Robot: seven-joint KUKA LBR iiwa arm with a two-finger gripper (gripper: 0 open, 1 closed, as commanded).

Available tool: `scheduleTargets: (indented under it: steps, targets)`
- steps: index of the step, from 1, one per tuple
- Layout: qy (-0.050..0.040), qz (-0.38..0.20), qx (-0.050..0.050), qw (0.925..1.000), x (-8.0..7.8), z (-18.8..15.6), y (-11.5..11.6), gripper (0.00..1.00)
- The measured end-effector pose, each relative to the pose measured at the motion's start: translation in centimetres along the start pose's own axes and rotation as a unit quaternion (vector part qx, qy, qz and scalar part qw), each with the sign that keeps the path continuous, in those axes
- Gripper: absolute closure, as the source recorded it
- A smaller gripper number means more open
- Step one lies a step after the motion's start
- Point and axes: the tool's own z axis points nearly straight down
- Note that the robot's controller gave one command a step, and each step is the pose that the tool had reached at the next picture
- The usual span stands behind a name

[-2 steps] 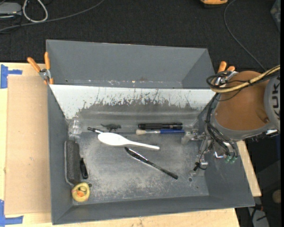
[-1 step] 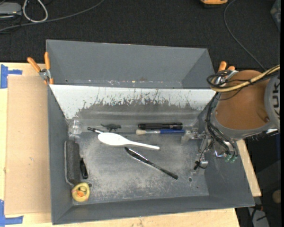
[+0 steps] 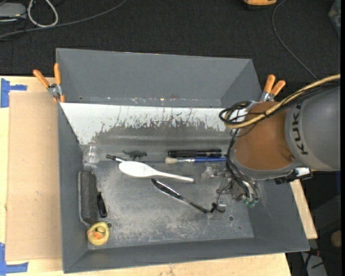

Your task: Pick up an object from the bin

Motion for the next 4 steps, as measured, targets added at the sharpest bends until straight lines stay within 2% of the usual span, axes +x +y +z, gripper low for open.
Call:
scheduleTargets:
  steps: [1, 2, 3, 4]
  targets:
    - [0.0028, -0.004, 0.000, 1.0000, 0.3, 2.8, 1.2, 0.00]
    - [0.0031, -0.039, -0.002, 0.9992, 1.2, 0.3, 5.3, 0.00]
    - [0.0038, 0.060, 0.001, 0.9982, 1.1, 3.5, 1.8, 0.00]
    - [0.0028, -0.046, -0.002, 0.9989, 2.0, 3.3, 2.5, 1.00]
